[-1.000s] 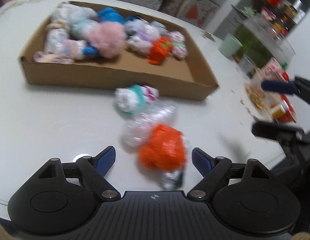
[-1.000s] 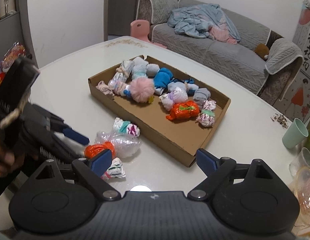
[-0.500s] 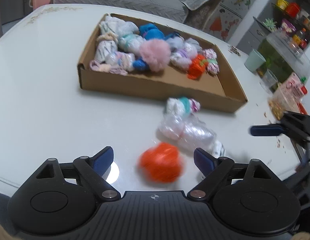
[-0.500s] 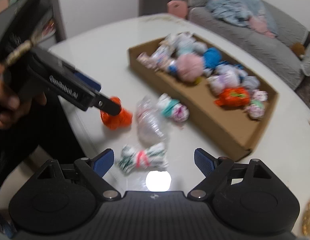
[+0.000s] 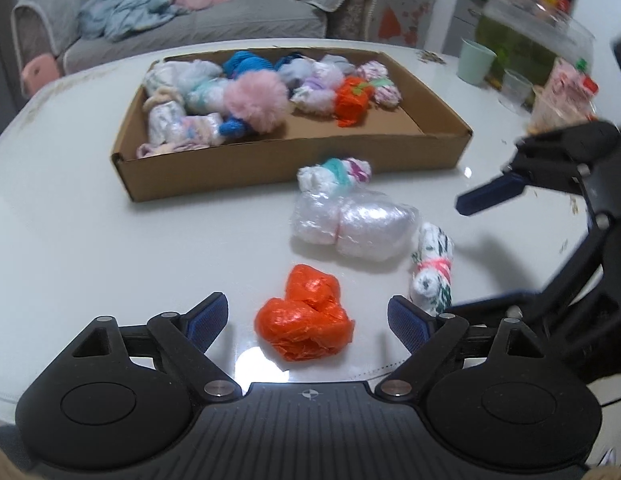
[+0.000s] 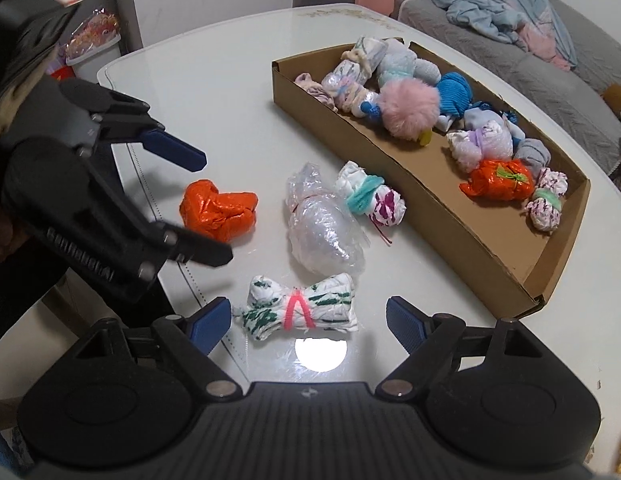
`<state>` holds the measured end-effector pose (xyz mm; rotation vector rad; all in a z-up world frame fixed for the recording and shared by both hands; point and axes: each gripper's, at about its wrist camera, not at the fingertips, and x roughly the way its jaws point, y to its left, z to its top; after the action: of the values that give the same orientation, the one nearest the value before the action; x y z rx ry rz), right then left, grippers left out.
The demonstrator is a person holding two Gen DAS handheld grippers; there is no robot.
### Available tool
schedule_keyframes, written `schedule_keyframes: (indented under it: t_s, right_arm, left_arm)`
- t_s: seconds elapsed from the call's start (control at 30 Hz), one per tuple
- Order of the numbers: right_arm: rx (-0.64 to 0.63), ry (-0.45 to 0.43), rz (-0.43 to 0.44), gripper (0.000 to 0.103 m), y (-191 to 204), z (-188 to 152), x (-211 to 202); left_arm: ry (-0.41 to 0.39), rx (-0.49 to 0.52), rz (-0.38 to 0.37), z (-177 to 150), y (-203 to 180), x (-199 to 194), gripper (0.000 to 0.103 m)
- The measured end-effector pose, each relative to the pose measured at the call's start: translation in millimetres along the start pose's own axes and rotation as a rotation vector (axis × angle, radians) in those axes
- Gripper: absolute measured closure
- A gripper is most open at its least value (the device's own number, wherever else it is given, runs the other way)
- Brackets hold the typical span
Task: Organize objects
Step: 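Grasp the orange plastic bag with the left tool while the right tool grasps the white pink-tied bundle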
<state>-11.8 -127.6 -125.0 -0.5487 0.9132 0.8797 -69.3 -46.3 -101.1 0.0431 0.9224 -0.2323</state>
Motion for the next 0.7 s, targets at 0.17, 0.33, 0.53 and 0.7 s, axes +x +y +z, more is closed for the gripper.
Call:
schedule_keyframes:
  t_s: [0.17,0.33,0.53,0.7]
  right_arm:
    - [0.000,0.022,0.009,0.033,-0.4,-0.8,7.8]
    - [0.002,0.021,0.017,0.035,-0.3,-0.5,10.9]
    - [0.013,0.035,0.036,0.043,-1.3,-0.9,17.4]
    - [0.029,0.045,0.044,0.045,-3.5,-1.7,17.6]
  left_arm:
    - [0.012,0.032,-0.024,-2.9,-2.9,7.1,0.023]
    - [0.018,0.023,-0.026,-2.6,0.0,11.4,0.025]
    - [0.005,0.027,-0.026,-1.9,1.6,13.9,0.032]
    - [-0.003,0.032,-0.039,-0.5,1.7,12.4,0.052]
